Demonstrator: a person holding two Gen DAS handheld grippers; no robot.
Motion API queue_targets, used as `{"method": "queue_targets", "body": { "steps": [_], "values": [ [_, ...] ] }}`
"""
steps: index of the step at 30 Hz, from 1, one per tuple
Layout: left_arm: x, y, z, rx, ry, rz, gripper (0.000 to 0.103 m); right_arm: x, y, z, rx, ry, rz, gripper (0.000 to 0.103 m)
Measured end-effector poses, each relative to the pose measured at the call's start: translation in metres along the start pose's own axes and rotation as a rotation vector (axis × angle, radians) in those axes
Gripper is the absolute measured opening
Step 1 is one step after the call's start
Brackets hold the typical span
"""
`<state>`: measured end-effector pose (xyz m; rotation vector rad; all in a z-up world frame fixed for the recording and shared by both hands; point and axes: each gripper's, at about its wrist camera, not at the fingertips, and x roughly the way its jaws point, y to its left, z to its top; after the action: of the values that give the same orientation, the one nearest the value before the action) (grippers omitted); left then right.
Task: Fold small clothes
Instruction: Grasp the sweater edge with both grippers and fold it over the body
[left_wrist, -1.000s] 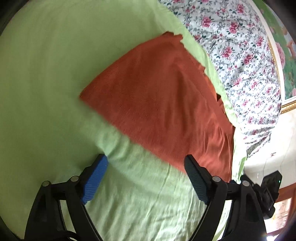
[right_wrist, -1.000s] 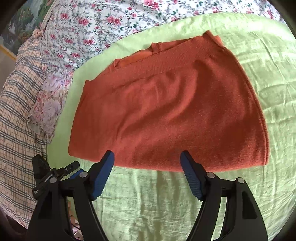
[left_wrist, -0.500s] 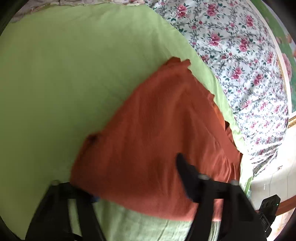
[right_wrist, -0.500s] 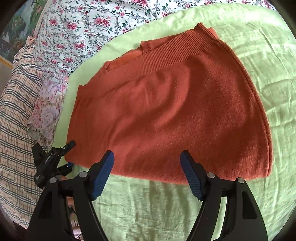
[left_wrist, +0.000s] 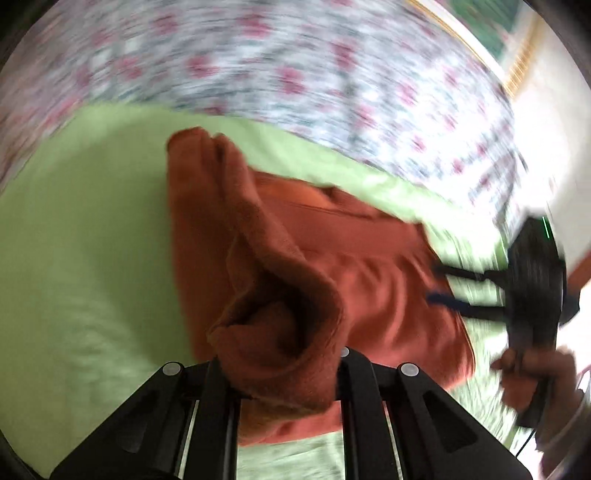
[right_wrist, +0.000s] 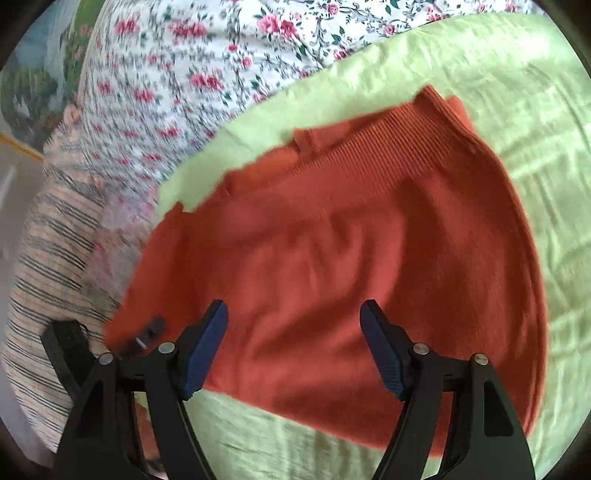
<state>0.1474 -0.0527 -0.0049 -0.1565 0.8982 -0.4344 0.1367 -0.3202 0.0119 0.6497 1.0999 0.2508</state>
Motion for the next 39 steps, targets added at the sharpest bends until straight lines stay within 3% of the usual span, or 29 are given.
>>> {"method": "queue_targets", "body": {
  "steps": [3, 6, 11, 15, 16, 17, 18, 19, 20, 25, 30, 36, 39],
  "values": [
    [0.025, -0.042, -0.011, 0.136, 0.059, -0.021, 0.01, 0.006, -0.001, 0.023, 0.035, 0.033, 0.091, 0.075],
    [0.049, -0.066, -0.028, 0.229, 0.113, 0.008, 0.01, 0.019, 0.002, 0.036, 0.011, 0.073, 0.109, 0.075],
    [0.054, -0.067, -0.031, 0.255, 0.126, 0.02, 0.009, 0.066, 0.008, 0.052, -0.03, 0.158, 0.102, 0.075],
    [0.05, -0.069, -0.03, 0.287, 0.135, 0.036, 0.009, 0.098, 0.022, 0.067, -0.071, 0.157, 0.132, 0.074],
    [0.051, -0.07, -0.031, 0.291, 0.136, 0.041, 0.009, 0.107, 0.028, 0.071, -0.081, 0.158, 0.129, 0.064],
    [0.05, -0.07, -0.03, 0.294, 0.135, 0.046, 0.009, 0.114, 0.034, 0.074, -0.104, 0.163, 0.127, 0.047],
    [0.048, -0.071, -0.028, 0.292, 0.135, 0.045, 0.009, 0.117, 0.038, 0.075, -0.128, 0.168, 0.116, 0.039],
    [0.045, -0.071, -0.027, 0.288, 0.132, 0.04, 0.009, 0.121, 0.044, 0.076, -0.163, 0.172, 0.088, 0.019],
    [0.041, -0.072, -0.024, 0.285, 0.124, 0.033, 0.009, 0.122, 0.048, 0.076, -0.196, 0.172, 0.07, 0.014],
    [0.009, -0.111, -0.006, 0.339, 0.058, -0.109, 0.01, 0.053, 0.053, 0.079, -0.255, 0.026, 0.146, 0.011],
    [0.046, -0.158, -0.011, 0.38, 0.126, -0.246, 0.01, -0.015, 0.01, 0.085, -0.241, -0.049, 0.098, 0.011],
    [0.097, -0.187, -0.03, 0.425, 0.244, -0.262, 0.01, -0.027, -0.069, 0.082, -0.119, -0.027, -0.011, 0.011],
    [0.105, -0.188, -0.033, 0.43, 0.263, -0.252, 0.01, -0.021, -0.091, 0.077, -0.085, -0.019, -0.015, 0.011]
  ]
}}
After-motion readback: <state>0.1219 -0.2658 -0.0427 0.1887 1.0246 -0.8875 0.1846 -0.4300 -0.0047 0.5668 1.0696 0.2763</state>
